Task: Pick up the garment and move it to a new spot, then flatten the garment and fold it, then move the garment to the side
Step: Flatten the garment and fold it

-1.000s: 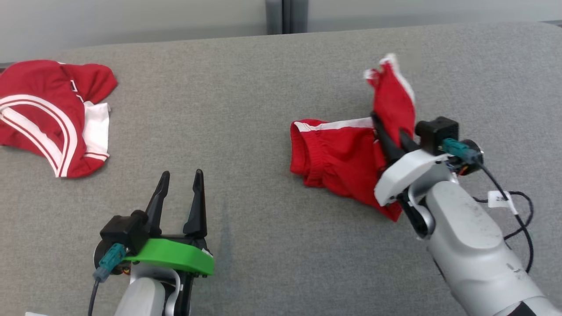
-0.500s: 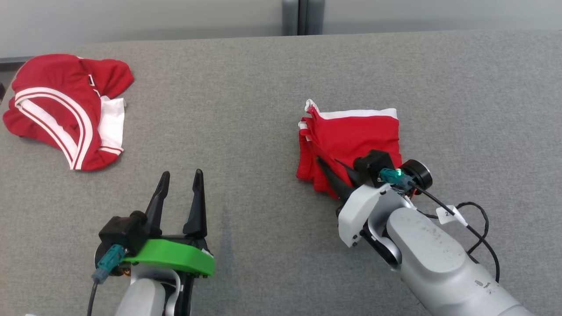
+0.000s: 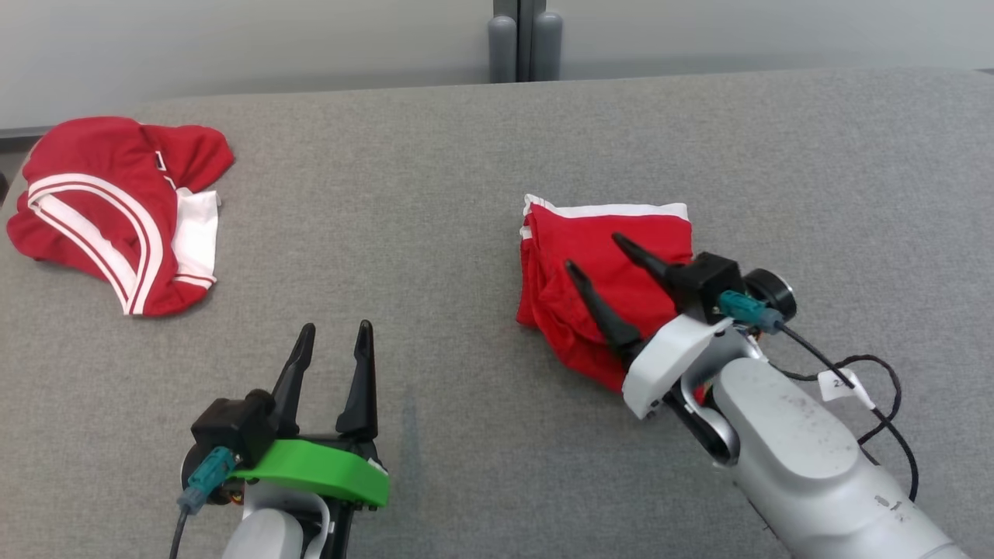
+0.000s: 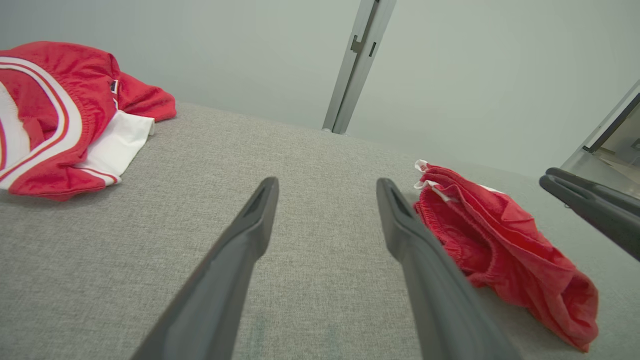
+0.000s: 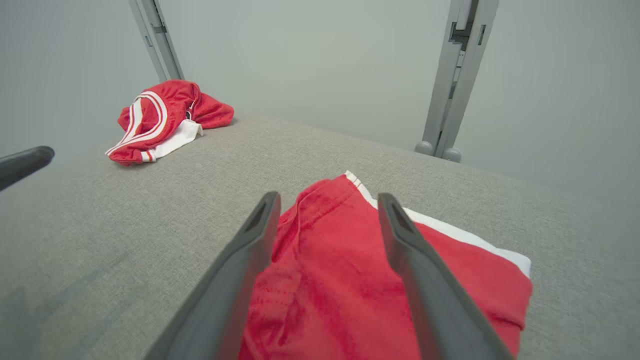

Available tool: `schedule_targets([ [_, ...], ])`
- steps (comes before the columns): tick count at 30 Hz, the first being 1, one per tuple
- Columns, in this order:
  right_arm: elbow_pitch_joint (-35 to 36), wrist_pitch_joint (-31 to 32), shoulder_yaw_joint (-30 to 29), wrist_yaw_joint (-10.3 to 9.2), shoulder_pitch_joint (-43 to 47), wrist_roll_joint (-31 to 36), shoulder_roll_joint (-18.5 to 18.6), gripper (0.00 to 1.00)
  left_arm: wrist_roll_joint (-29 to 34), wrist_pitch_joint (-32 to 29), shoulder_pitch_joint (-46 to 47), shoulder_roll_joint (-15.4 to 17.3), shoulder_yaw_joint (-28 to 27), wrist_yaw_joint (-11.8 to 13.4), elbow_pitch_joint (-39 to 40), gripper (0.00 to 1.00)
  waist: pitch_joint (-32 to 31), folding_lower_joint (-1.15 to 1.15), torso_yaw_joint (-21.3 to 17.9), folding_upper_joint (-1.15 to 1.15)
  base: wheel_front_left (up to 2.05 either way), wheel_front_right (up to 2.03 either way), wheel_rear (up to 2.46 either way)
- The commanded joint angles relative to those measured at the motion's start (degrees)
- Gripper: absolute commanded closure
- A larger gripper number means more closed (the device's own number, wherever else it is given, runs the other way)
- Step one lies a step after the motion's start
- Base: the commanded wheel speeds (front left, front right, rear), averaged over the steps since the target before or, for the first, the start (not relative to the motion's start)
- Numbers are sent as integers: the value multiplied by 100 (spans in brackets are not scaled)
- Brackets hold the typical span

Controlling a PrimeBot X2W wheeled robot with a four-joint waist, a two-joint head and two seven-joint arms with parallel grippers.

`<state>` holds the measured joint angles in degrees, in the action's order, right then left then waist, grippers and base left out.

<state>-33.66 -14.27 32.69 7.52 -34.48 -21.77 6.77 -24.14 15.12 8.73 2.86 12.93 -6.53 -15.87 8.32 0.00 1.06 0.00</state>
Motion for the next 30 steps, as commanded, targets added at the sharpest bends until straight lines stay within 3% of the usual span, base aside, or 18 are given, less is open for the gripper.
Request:
schedule_targets([
  [1,104,-48,-139,-6,122,78,47,0,-8,4,-86,7,7,17,-10,0,-21,0,2,0,0,0,0],
  [7,319,-80,-887,-6,349,363,136,0,-14,4,-103,7,53,18,-8,0,-25,0,54,0,0,0,0],
  [8,286,-83,-988,-6,400,383,119,7,-8,4,-98,7,60,16,-12,0,-17,0,71,0,0,0,0],
  [9,214,-84,-1049,-6,448,468,142,45,-10,4,-90,7,71,13,-14,0,-8,0,96,0,0,0,0],
  [10,165,-84,-1074,-6,482,539,164,63,-12,4,-82,7,82,10,-13,0,3,0,117,0,0,0,0],
  [12,12,-85,-1108,-6,553,581,127,87,-21,4,-59,8,94,4,-6,0,31,0,167,0,0,0,0],
  [14,-146,-88,-1053,-6,594,632,75,100,-19,4,-38,8,82,0,-4,0,71,0,211,0,0,0,0],
  [30,-861,-98,454,-6,274,674,-302,100,-69,4,107,8,12,18,-23,0,241,0,415,0,0,0,0],
])
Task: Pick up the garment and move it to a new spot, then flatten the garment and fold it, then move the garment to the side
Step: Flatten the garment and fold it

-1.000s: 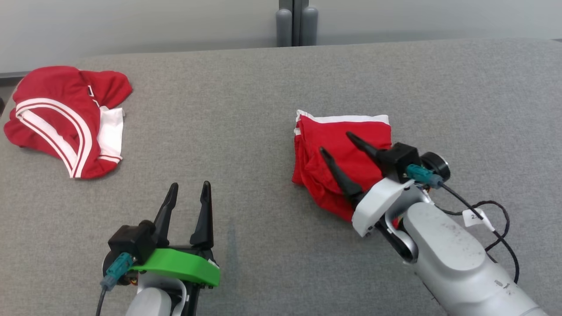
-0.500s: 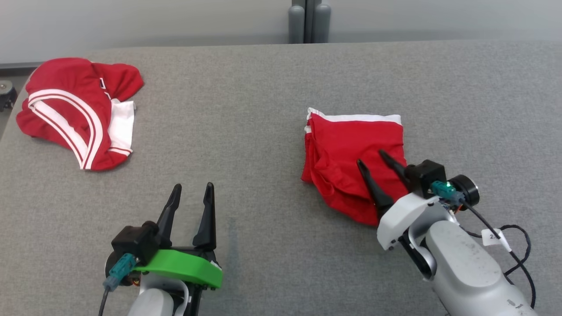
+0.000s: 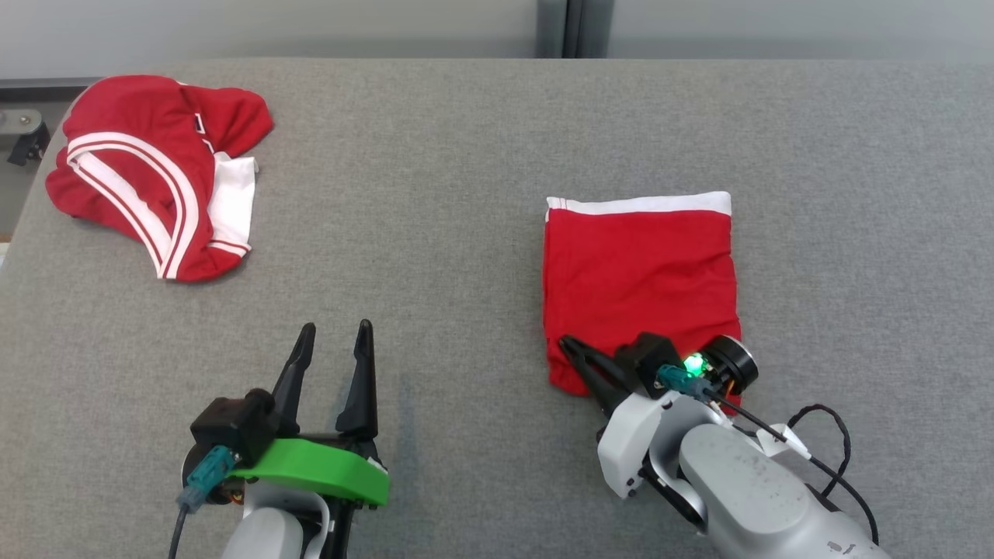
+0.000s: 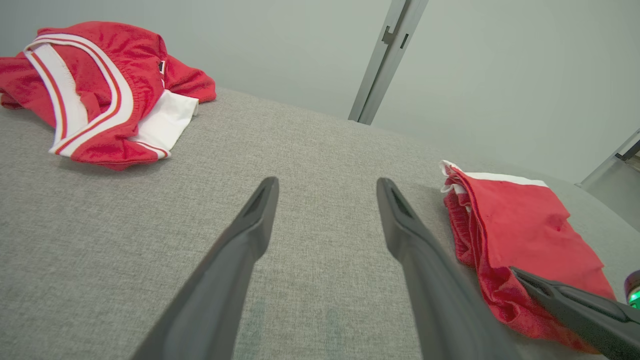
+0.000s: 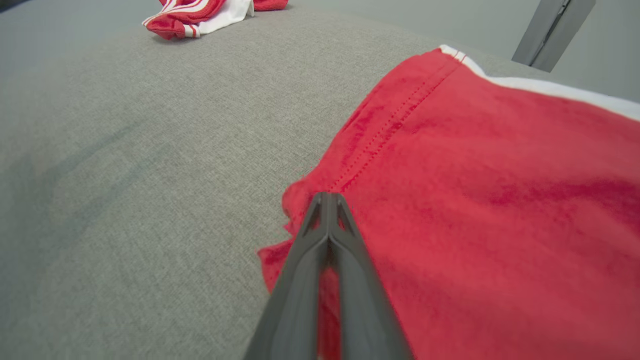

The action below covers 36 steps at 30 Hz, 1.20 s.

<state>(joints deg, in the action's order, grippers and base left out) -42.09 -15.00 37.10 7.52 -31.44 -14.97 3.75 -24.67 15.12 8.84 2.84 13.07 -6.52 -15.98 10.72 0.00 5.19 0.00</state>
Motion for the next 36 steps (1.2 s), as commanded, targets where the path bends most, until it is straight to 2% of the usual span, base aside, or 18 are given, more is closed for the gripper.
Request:
schedule_targets([
  [1,-75,-24,67,-6,-61,-15,-2,100,-23,4,99,10,-2,21,-15,0,3,0,0,0,0,0,0],
  [9,-255,-25,441,-6,-201,-75,-7,100,-49,4,76,10,-66,37,-65,0,-73,0,-126,0,0,0,0],
  [14,41,-25,415,-6,-206,-149,-1,100,10,4,79,11,-81,18,-95,0,-191,0,-259,0,0,0,0],
  [17,334,-25,241,-6,-165,-148,1,68,101,4,71,11,-92,9,-103,0,-274,0,-335,0,0,0,0],
  [18,483,-25,120,-6,-106,-135,-1,39,147,4,65,11,-89,3,-111,0,-320,0,-371,0,0,0,0],
  [19,591,-25,37,-6,-65,-121,-2,1,151,4,59,11,-89,1,-114,0,-350,0,-394,0,0,0,0],
  [24,1095,-26,-679,-6,118,-5,-11,0,249,4,52,11,-94,-7,-75,0,-506,0,-532,0,0,0,0],
  [36,1510,-26,-2642,-6,1070,376,-73,0,96,4,-283,13,-193,116,-114,0,-913,0,-665,0,0,0,0],
])
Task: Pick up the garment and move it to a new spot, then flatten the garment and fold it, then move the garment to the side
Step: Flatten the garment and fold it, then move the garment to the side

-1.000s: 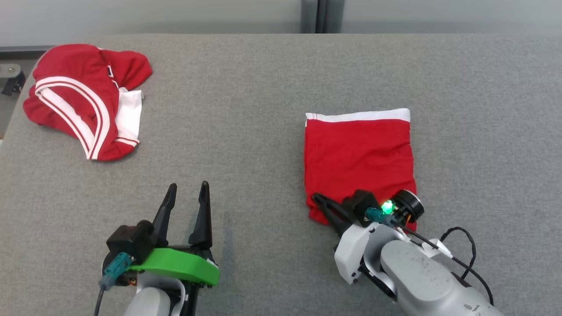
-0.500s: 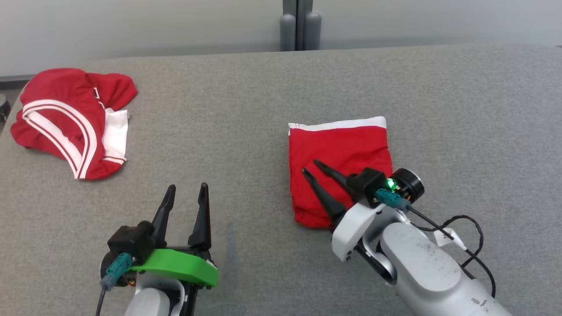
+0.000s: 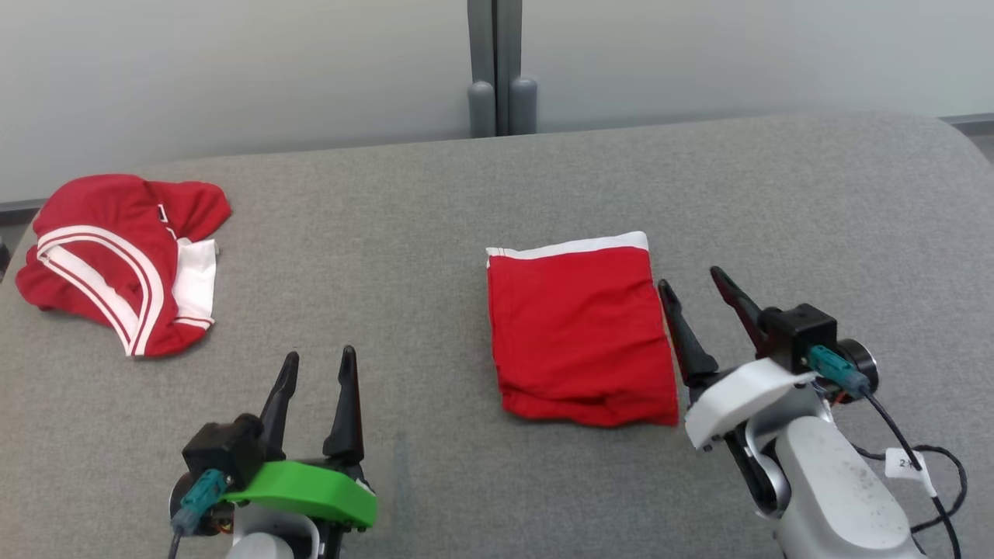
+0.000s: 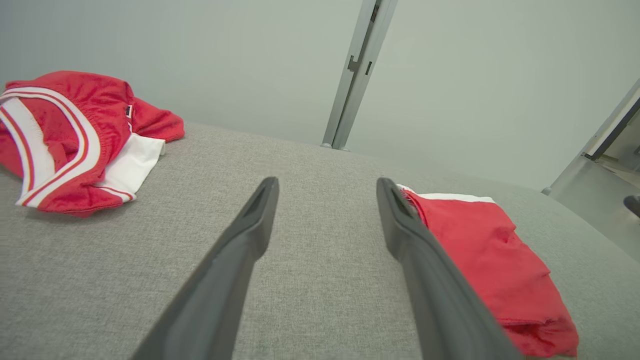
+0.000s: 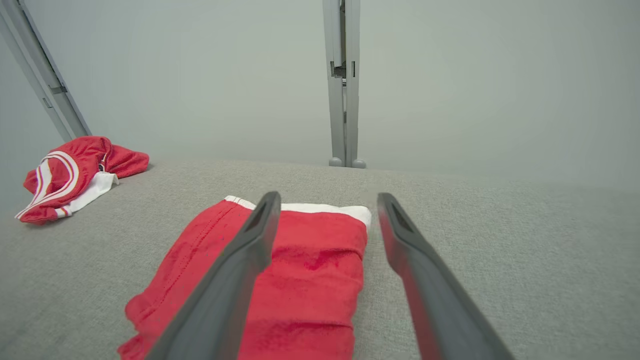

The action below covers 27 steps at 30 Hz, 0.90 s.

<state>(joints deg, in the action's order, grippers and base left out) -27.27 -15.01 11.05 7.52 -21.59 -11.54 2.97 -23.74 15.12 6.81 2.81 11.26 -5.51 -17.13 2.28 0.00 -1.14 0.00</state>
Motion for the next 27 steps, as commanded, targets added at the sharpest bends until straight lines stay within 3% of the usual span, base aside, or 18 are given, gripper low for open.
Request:
schedule_targets([
  [1,61,-25,-147,-6,163,80,2,0,12,4,-110,15,-37,27,4,0,-88,0,-36,0,0,0,0],
  [10,400,-25,-679,-6,904,-57,0,0,94,4,-638,17,-322,136,112,0,-180,0,-51,0,0,0,0],
  [27,514,-25,-654,-6,1160,-113,1,0,81,4,-717,16,-294,134,130,0,-125,0,22,0,0,0,0],
])
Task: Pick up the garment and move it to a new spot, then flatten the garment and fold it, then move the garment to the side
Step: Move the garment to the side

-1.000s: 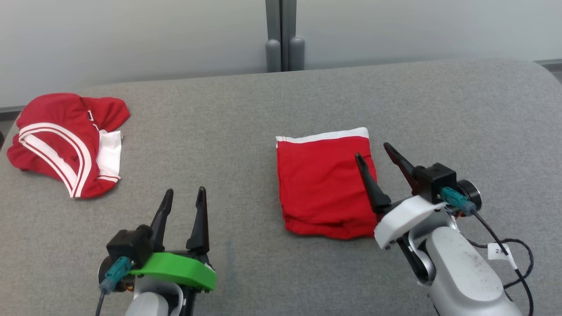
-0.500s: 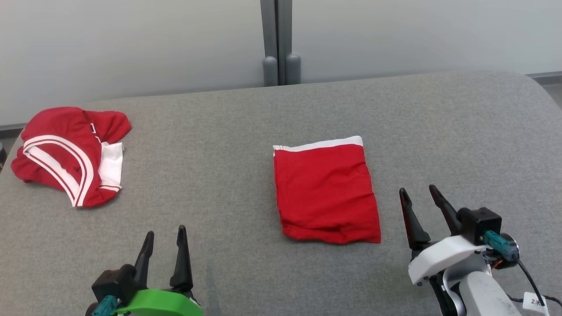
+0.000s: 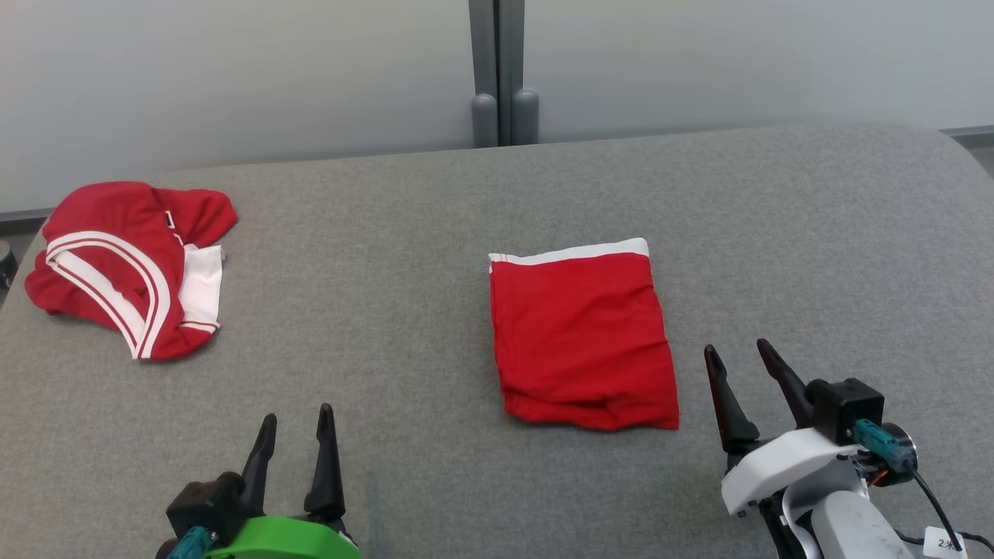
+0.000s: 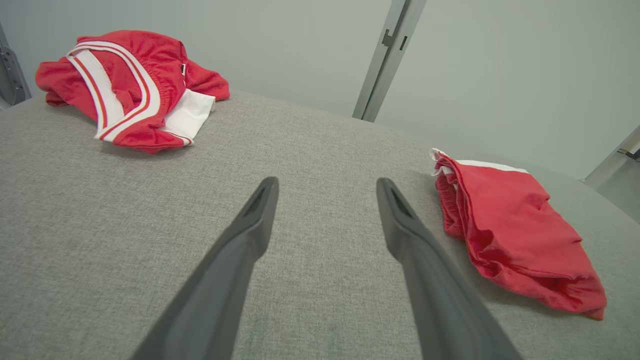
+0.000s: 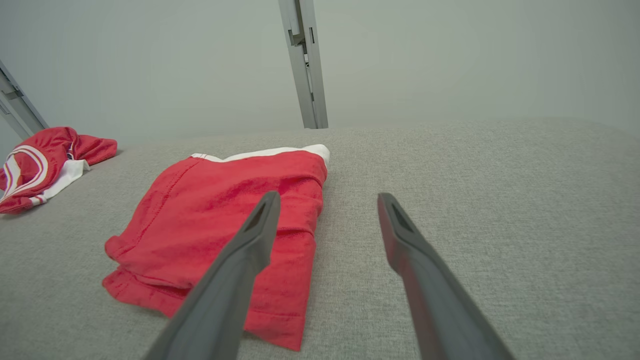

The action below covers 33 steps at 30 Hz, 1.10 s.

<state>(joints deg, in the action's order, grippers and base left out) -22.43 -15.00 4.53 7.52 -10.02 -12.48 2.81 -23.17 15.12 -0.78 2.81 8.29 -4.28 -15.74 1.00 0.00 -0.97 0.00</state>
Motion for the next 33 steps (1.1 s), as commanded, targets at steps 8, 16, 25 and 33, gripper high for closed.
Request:
schedule_targets([
  [8,-20,-26,5,-6,-53,-32,17,0,58,4,98,16,-13,9,-33,0,29,0,54,0,0,0,0],
  [16,-356,263,-63,-6,-760,487,18,0,88,4,171,16,21,14,14,0,182,0,165,0,0,0,0],
  [25,-754,1747,130,-6,-1824,138,444,0,-14,4,341,16,159,10,-15,0,524,0,449,0,0,0,0],
  [33,-1147,2937,583,-6,-2192,-704,907,0,-15,4,547,16,282,30,-52,0,869,0,750,0,0,0,0],
])
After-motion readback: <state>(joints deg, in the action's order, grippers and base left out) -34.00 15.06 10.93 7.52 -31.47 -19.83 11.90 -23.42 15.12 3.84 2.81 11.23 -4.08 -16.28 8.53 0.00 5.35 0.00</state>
